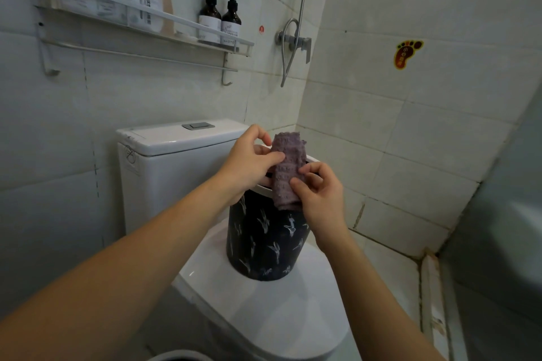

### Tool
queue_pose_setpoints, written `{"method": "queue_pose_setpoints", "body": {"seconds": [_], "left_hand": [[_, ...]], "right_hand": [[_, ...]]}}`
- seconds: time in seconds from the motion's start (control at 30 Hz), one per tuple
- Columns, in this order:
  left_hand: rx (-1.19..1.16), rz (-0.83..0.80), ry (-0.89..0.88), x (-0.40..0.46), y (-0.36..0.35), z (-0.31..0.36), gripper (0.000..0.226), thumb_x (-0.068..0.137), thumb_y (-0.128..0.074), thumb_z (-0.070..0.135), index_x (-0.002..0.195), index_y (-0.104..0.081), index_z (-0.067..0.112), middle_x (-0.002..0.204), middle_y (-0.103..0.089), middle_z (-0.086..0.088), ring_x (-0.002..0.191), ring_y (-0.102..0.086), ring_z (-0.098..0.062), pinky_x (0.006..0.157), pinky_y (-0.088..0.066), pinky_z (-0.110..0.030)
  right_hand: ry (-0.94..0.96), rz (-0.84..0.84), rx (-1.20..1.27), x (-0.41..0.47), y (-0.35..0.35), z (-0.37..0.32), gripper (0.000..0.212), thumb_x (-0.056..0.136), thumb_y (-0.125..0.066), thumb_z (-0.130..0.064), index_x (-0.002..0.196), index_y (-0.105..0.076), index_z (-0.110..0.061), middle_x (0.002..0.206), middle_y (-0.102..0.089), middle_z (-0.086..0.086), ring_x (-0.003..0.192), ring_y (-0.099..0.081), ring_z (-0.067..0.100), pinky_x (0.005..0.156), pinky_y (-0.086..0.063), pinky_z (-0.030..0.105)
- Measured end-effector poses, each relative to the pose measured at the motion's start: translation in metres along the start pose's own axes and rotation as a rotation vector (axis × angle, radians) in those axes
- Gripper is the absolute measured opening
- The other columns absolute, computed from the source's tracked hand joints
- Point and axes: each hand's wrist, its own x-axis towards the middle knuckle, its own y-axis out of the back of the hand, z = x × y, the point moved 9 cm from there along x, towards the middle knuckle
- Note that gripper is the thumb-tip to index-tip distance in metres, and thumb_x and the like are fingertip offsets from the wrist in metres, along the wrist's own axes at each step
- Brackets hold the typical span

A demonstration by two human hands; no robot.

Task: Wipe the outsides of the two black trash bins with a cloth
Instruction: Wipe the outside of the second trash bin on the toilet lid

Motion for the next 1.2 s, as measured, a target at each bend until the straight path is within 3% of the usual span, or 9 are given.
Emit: {"method": "queue_pose_setpoints", "body": {"seconds": [0.13,0.27,0.33,0.53,0.67,0.77,0.87,1.07,1.2], "left_hand": [[0.079,-0.032,-0.047,-0.001,-0.007,0.000,0.016,0.097,-0.060,0.004,0.092,-0.050,0.016,0.081,-0.065,-0.011,0.072,-0.067,-0.023,0.051,-0.056,-0.032],[0.100,-0.061,-0.059,0.000,-0.014,0.004,0.015,0.095,-0.064,0.007,0.093,-0.055,0.019,0.077,-0.067,-0.006,0.069,-0.066,-0.017,0.059,-0.058,-0.035],[0.078,-0.115,-0.052,-0.001,-0.017,0.005,0.013,0.096,-0.063,0.007,0.095,-0.056,0.018,0.070,-0.066,0.002,0.063,-0.064,-0.013,0.060,-0.057,-0.034],[0.055,-0.255,-0.025,0.000,-0.025,-0.003,0.012,0.100,-0.055,0.007,0.092,-0.059,0.015,0.079,-0.071,-0.002,0.074,-0.069,-0.016,0.066,-0.059,-0.034],[0.446,-0.135,-0.130,0.016,-0.002,-0.022,0.030,0.088,-0.063,-0.002,0.088,-0.057,0.028,0.083,-0.071,0.003,0.083,-0.066,-0.020,0.078,-0.053,-0.036],[0.727,-0.305,-0.093,0.017,-0.007,-0.042,0.036,0.080,-0.075,0.011,0.096,-0.056,0.038,0.092,-0.071,0.012,0.091,-0.067,-0.008,0.085,-0.054,-0.030],[0.858,-0.422,-0.045,0.020,-0.016,-0.056,0.039,0.069,-0.087,0.032,0.098,-0.063,0.040,0.089,-0.071,0.013,0.084,-0.066,-0.002,0.078,-0.054,-0.026],[1.031,-0.462,-0.135,0.037,-0.025,-0.064,0.017,0.069,-0.082,0.032,0.076,-0.069,0.041,0.075,-0.069,0.019,0.080,-0.062,-0.002,0.079,-0.053,-0.039],[0.982,-0.461,-0.170,0.046,-0.030,-0.057,0.023,0.072,-0.083,0.026,0.072,-0.068,0.044,0.072,-0.069,0.014,0.075,-0.063,-0.006,0.077,-0.053,-0.039]], "right_hand": [[0.110,0.009,-0.192,-0.001,-0.008,-0.009,0.038,0.096,-0.049,0.002,0.111,-0.061,-0.030,0.105,-0.064,-0.016,0.103,-0.063,0.005,0.088,-0.058,0.033],[0.105,0.023,-0.139,-0.005,-0.012,-0.013,0.025,0.100,-0.055,-0.027,0.123,-0.051,-0.035,0.099,-0.062,-0.023,0.094,-0.064,-0.006,0.081,-0.057,0.024],[0.119,0.038,-0.181,-0.005,-0.011,-0.014,0.034,0.097,-0.060,-0.037,0.127,-0.044,-0.037,0.101,-0.060,-0.022,0.092,-0.065,-0.005,0.080,-0.059,0.025],[0.127,0.008,-0.166,-0.006,-0.004,-0.007,0.037,0.102,-0.051,-0.017,0.138,-0.047,-0.022,0.092,-0.064,-0.026,0.088,-0.065,-0.007,0.074,-0.056,0.018],[0.106,0.011,-0.212,-0.008,0.009,0.006,0.035,0.101,-0.051,-0.011,0.134,-0.051,-0.021,0.085,-0.060,-0.042,0.080,-0.061,-0.013,0.069,-0.052,0.010],[0.085,0.027,-0.272,-0.010,0.018,0.019,0.039,0.101,-0.052,-0.018,0.138,-0.047,-0.031,0.088,-0.064,-0.030,0.083,-0.062,-0.008,0.072,-0.057,0.019],[0.068,0.042,-0.301,-0.008,0.024,0.031,0.045,0.101,-0.051,-0.021,0.142,-0.044,-0.037,0.103,-0.060,-0.021,0.088,-0.064,0.008,0.076,-0.061,0.037],[0.117,0.064,-0.309,-0.001,0.033,0.047,0.051,0.097,-0.053,-0.016,0.142,-0.046,-0.039,0.112,-0.060,-0.021,0.096,-0.061,0.002,0.083,-0.057,0.031],[0.192,0.079,-0.348,0.005,0.035,0.050,0.047,0.097,-0.059,-0.031,0.142,-0.048,-0.036,0.123,-0.061,-0.017,0.108,-0.059,0.003,0.092,-0.056,0.036]]}}
